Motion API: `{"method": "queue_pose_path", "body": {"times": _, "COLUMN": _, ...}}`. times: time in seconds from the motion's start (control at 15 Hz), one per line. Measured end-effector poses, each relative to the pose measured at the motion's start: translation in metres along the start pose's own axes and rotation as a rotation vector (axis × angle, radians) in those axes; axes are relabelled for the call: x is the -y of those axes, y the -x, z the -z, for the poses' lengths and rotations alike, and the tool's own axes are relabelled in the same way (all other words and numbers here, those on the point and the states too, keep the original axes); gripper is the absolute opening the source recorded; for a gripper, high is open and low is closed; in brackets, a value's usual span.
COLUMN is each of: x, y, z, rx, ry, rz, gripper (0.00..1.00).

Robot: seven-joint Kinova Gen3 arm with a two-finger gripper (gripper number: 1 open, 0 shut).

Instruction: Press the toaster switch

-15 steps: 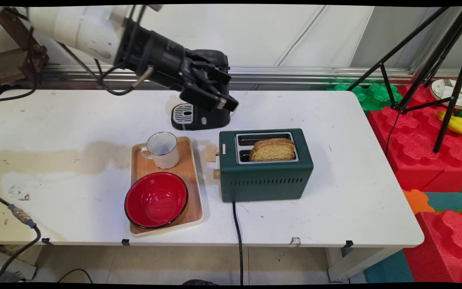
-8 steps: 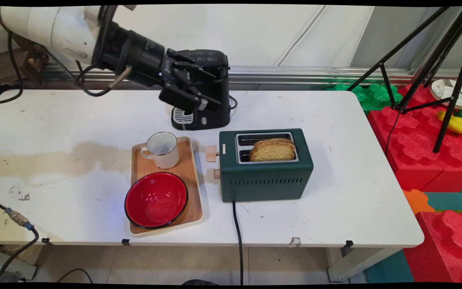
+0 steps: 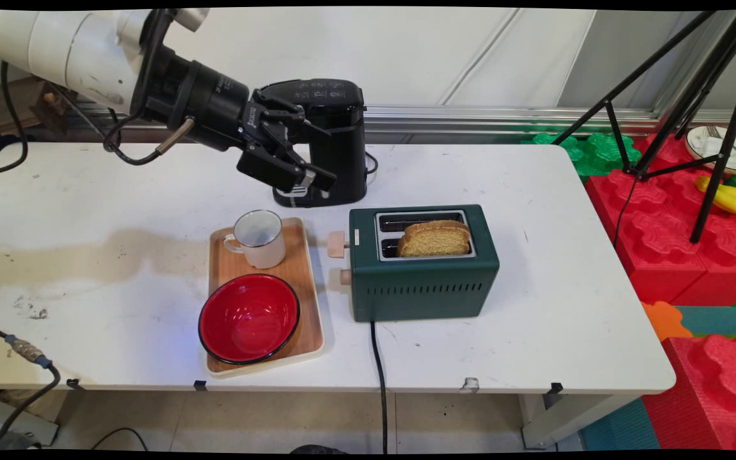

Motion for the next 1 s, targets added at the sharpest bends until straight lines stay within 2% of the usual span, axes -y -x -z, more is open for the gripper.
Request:
{"method": "queue_pose_path", "body": {"times": 0.07, "x": 0.000, "y": 0.001, "z": 0.000, "rx": 0.003, "ry": 0.000, "rz": 0.000, "gripper": 1.00}}
{"method": "queue_pose_path", "body": {"times": 0.13, "x": 0.000, "y": 0.003, "z": 0.000, "rx": 0.006, "ry": 0.001, "rz": 0.001, "gripper": 0.00}}
{"method": "queue_pose_path", "body": {"times": 1.0, "x": 0.002, "y": 0.013, "z": -0.014, "rx": 0.055, "ry": -0.003, "rz": 0.029, "gripper": 0.00}}
